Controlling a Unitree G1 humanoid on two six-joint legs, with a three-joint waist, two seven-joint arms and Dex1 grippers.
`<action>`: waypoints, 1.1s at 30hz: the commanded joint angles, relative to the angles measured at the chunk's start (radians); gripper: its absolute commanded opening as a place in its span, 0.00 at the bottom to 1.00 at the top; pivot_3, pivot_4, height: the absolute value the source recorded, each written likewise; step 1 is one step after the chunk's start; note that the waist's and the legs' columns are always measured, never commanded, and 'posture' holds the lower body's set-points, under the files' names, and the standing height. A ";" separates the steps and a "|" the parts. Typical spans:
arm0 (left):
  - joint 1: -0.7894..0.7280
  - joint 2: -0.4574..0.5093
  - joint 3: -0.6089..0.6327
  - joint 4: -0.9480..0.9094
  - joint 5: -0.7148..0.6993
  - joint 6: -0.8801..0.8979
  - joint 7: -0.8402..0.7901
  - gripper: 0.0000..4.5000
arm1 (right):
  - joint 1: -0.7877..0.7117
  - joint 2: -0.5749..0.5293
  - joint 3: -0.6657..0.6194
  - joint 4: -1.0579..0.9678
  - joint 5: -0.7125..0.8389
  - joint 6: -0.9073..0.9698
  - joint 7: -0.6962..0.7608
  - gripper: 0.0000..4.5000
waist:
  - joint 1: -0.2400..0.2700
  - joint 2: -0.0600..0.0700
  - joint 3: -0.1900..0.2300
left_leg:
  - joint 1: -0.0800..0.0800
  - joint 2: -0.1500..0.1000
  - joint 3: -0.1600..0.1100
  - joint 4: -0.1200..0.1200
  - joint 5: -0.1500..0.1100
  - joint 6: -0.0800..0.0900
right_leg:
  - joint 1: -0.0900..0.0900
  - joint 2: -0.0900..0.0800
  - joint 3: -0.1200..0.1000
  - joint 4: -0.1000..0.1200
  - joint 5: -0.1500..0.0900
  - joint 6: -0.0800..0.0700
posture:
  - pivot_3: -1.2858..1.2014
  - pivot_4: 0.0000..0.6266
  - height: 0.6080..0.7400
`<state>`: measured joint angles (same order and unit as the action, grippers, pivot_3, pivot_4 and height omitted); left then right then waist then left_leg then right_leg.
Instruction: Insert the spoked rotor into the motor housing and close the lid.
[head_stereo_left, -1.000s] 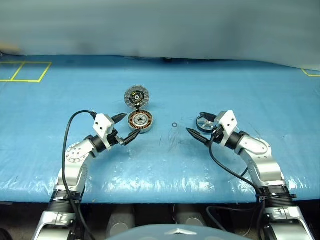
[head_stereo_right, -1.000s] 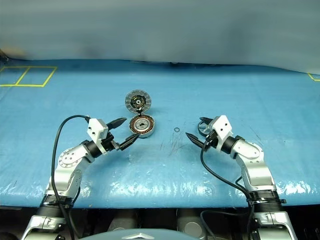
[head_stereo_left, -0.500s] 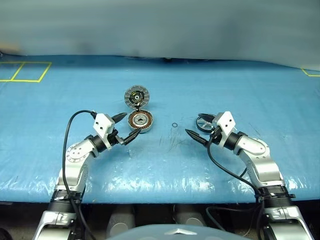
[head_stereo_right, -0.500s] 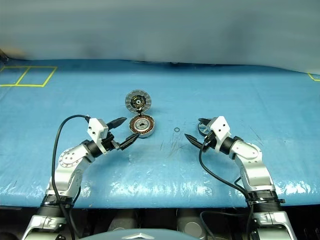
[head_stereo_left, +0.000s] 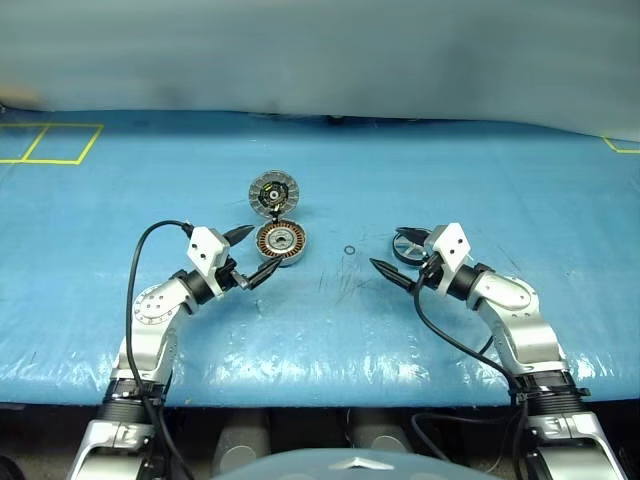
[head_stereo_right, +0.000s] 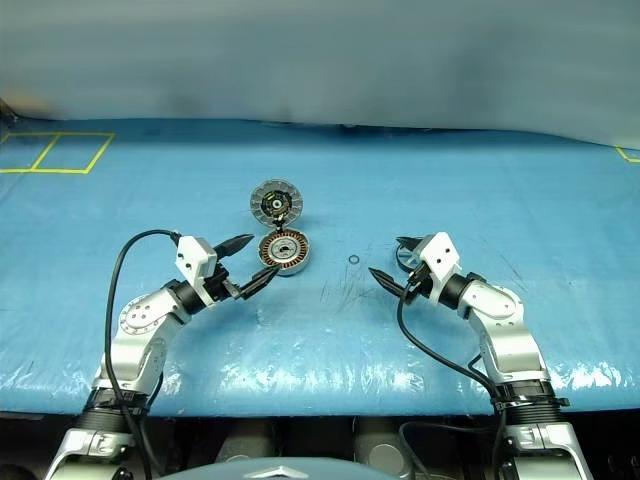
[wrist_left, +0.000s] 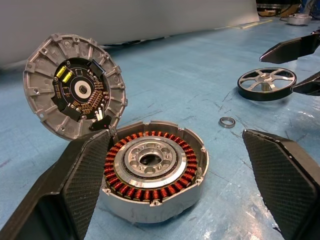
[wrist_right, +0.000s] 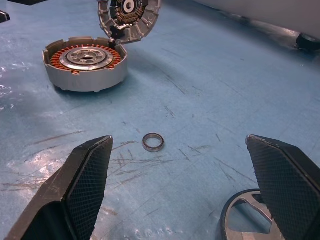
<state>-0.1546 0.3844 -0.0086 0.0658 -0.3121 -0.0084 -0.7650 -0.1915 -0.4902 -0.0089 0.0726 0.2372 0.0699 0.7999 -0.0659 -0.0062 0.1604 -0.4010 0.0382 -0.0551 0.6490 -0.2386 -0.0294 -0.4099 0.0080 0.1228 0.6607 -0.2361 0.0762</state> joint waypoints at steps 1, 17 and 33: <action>-0.021 -0.003 0.006 -0.005 0.005 -0.020 -0.003 1.00 | -0.016 0.003 -0.007 -0.015 -0.001 -0.023 -0.006 0.99 | 0.000 0.000 0.000 | 0.000 0.000 0.000 0.000 0.000 0.000 | 0.000 0.000 0.000 0.000 0.000 0.000 | 0.52 0.24 1.00; -0.639 0.345 -0.421 -0.011 0.312 0.157 -0.579 1.00 | -0.085 0.025 0.023 0.047 -0.020 -0.048 0.019 0.99 | -0.003 -0.001 0.001 | -0.001 -0.001 0.000 -0.001 0.000 0.001 | 0.000 0.000 0.000 -0.001 0.000 0.000 | 0.52 0.24 1.00; -1.043 0.227 -0.600 0.598 0.582 -0.342 -0.769 1.00 | -0.036 0.015 0.004 -0.004 -0.014 -0.055 -0.005 0.99 | -0.002 -0.001 0.001 | -0.005 0.000 -0.001 0.000 -0.001 0.003 | -0.004 0.000 -0.001 0.000 -0.002 -0.005 | 0.52 0.24 1.00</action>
<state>-1.1627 0.6224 -0.6281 0.6209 0.2756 -0.3055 -1.5208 -0.2384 -0.4784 0.0212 0.1087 0.2115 0.0426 0.8067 -0.0679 -0.0073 0.1618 -0.4064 0.0377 -0.0563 0.6493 -0.2402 -0.0259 -0.4143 0.0084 0.1219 0.6613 -0.2383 0.0712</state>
